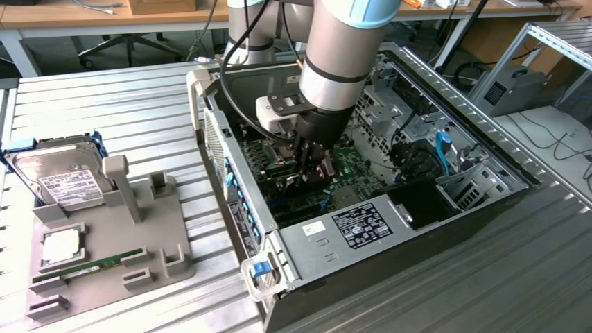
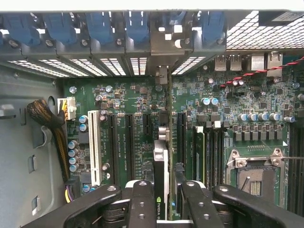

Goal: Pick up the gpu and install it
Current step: 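Insert the gpu into the slot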

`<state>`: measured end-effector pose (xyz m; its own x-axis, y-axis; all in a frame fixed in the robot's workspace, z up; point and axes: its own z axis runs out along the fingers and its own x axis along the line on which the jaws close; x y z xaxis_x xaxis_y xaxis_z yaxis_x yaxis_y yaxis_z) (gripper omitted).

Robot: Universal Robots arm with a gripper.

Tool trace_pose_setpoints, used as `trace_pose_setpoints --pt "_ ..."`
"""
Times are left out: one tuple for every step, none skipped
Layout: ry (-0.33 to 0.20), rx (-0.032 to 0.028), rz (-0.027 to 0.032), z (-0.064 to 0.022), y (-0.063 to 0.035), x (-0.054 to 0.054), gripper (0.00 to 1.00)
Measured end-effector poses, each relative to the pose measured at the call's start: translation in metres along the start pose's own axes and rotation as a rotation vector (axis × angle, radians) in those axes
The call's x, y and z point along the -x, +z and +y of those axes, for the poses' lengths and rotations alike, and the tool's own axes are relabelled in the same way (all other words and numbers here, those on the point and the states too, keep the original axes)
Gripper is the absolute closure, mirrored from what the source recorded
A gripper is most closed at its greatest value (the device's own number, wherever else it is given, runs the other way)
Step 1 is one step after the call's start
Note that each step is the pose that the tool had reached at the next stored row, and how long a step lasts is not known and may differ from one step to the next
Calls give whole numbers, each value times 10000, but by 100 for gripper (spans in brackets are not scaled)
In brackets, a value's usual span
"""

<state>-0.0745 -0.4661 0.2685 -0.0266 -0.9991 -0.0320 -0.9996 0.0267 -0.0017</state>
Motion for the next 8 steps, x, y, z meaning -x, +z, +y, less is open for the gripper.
trace_pose_setpoints --pt "0 -4 15 0 0 1 74" --pt "1 -9 41 0 0 2 74" --pt "0 -11 71 0 -1 1 74" --pt "0 -12 73 0 -2 2 74" --pt "0 -11 73 0 -2 2 74" --pt "0 -11 73 0 -2 2 74" --pt "0 -11 75 0 -6 2 74" --pt "0 -11 75 0 -14 2 74"
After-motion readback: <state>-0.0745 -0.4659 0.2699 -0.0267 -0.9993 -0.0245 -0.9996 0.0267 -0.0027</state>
